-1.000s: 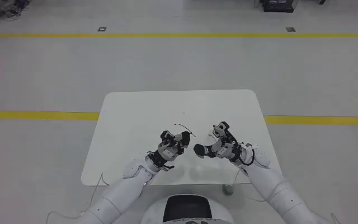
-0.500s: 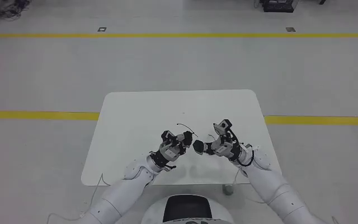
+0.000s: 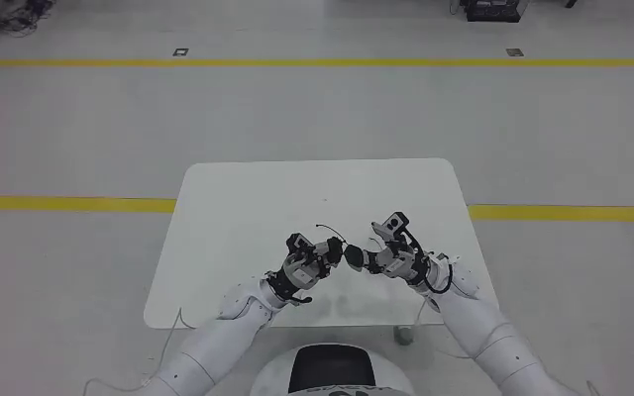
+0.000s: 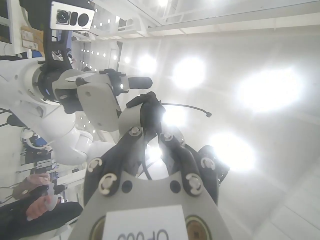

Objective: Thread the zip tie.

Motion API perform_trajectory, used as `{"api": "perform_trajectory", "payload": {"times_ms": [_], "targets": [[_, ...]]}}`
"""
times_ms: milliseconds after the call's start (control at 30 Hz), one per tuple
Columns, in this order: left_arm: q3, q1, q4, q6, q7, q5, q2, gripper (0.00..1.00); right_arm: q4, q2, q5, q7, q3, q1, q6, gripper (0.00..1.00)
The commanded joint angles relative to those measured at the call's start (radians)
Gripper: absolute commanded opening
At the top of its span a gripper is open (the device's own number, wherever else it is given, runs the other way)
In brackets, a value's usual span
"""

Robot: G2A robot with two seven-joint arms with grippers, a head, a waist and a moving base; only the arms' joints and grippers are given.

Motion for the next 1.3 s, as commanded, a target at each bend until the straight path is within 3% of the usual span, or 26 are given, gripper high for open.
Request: {"api": "perform_trajectory", "payload": {"times_ms": [0,400,867,1100,1267], "targets": [[0.0,0.0,0.0,0.0,0.0,0.0,0.0,0.0,0.007,-0.002,-0.006,-0.006,-0.004,0.006,0.012,0.33],[0.0,0.0,0.0,0.0,0.0,0.0,0.0,0.0,0.034,-0.016,-0.027,-0.018,-0.023,0.036,0.048,0.2],[0.0,0.0,0.0,0.0,0.0,0.0,0.0,0.0,0.026,-0.023,-0.061,-0.013,-0.019,0.037,0.038,0.08],[0.0,0.0,0.0,0.0,0.0,0.0,0.0,0.0,0.019,-0.024,-0.071,-0.01,-0.011,0.028,0.027,0.1],[0.0,0.0,0.0,0.0,0.0,0.0,0.0,0.0,0.015,-0.025,-0.077,-0.007,-0.006,0.024,0.024,0.06]]}}
